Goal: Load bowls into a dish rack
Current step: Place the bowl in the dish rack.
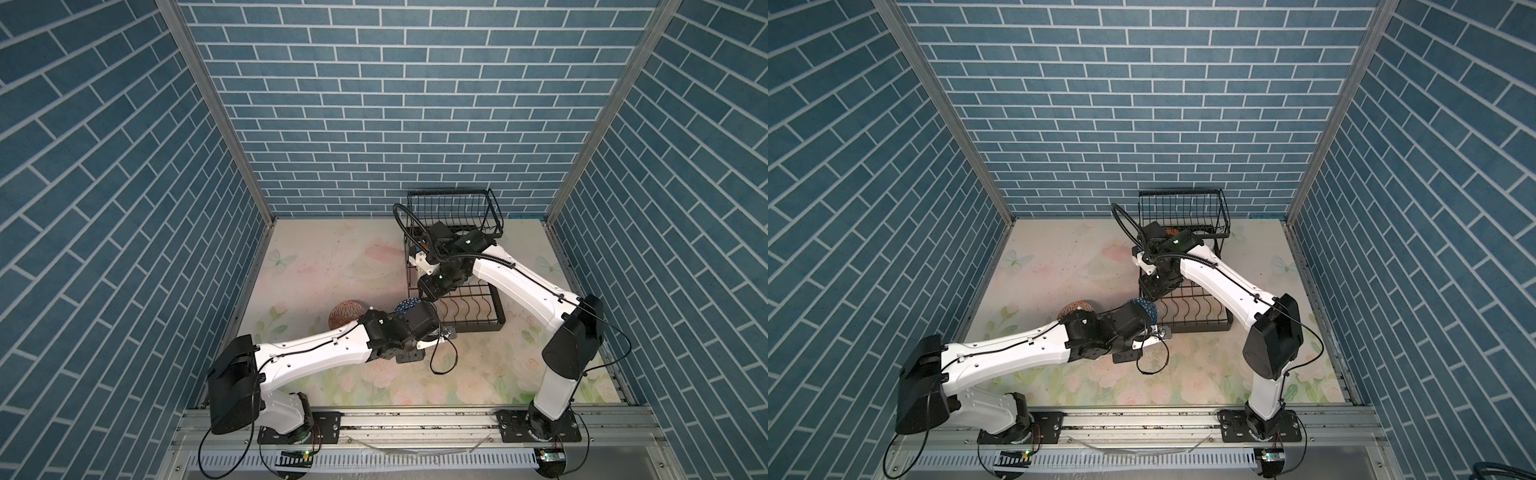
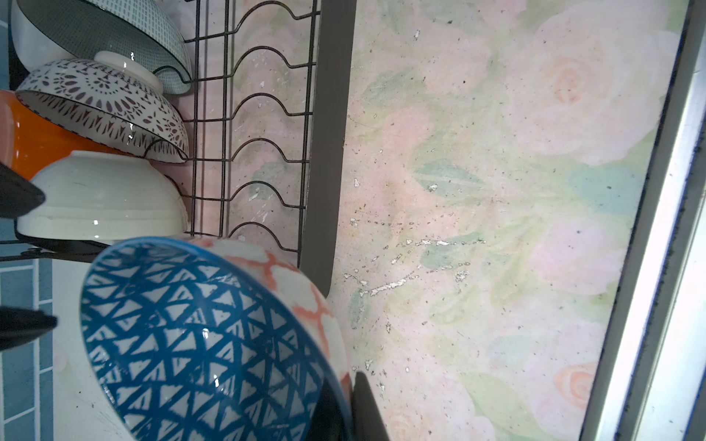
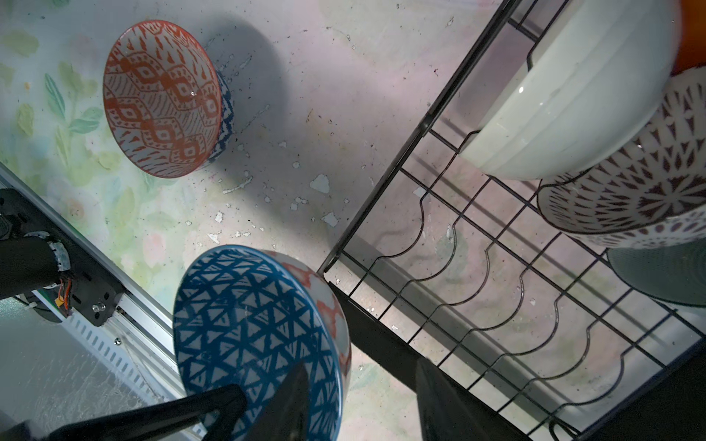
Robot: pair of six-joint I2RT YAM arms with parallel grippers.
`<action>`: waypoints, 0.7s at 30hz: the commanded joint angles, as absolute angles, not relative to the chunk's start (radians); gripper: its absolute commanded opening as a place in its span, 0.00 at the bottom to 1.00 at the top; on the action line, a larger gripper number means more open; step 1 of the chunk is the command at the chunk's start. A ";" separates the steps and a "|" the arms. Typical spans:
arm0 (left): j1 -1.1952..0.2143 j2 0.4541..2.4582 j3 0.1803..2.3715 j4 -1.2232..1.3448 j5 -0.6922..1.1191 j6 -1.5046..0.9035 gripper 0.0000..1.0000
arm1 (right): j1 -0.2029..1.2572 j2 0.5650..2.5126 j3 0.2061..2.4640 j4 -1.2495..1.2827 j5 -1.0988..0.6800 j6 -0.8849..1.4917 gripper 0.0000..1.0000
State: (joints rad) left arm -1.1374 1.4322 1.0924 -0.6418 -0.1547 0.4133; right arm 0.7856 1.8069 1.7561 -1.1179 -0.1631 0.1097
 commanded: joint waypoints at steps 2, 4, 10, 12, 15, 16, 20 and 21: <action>-1.143 1.430 1.131 -0.653 -0.163 0.431 0.00 | 0.790 1.829 1.764 -1.157 -0.171 0.076 0.46; -1.144 1.428 1.131 -0.653 -0.161 0.433 0.00 | 0.792 1.832 1.760 -1.159 -0.178 0.071 0.46; -1.142 1.423 1.120 -0.641 -0.157 0.436 0.00 | 0.792 1.804 1.731 -1.136 -0.253 0.052 0.46; -1.143 1.419 1.121 -0.640 -0.151 0.436 0.00 | 0.793 1.806 1.717 -1.134 -0.270 0.045 0.47; -1.142 1.411 1.123 -0.640 -0.142 0.436 0.00 | 0.791 1.824 1.696 -1.135 -0.259 0.043 0.47; -1.142 1.408 1.123 -0.640 -0.140 0.436 0.00 | 0.792 1.829 1.690 -1.134 -0.256 0.045 0.47; -1.142 1.392 1.120 -0.641 -0.140 0.437 0.00 | 0.792 1.839 1.668 -1.127 -0.230 0.054 0.47; -1.142 1.390 1.120 -0.642 -0.142 0.437 0.00 | 0.792 1.839 1.663 -1.123 -0.224 0.055 0.47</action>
State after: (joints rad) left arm -1.1374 1.4246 1.0954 -0.6537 -0.1352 0.4244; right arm 0.7876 1.8206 1.6936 -1.1137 -0.2321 0.0795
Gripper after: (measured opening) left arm 0.091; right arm 0.474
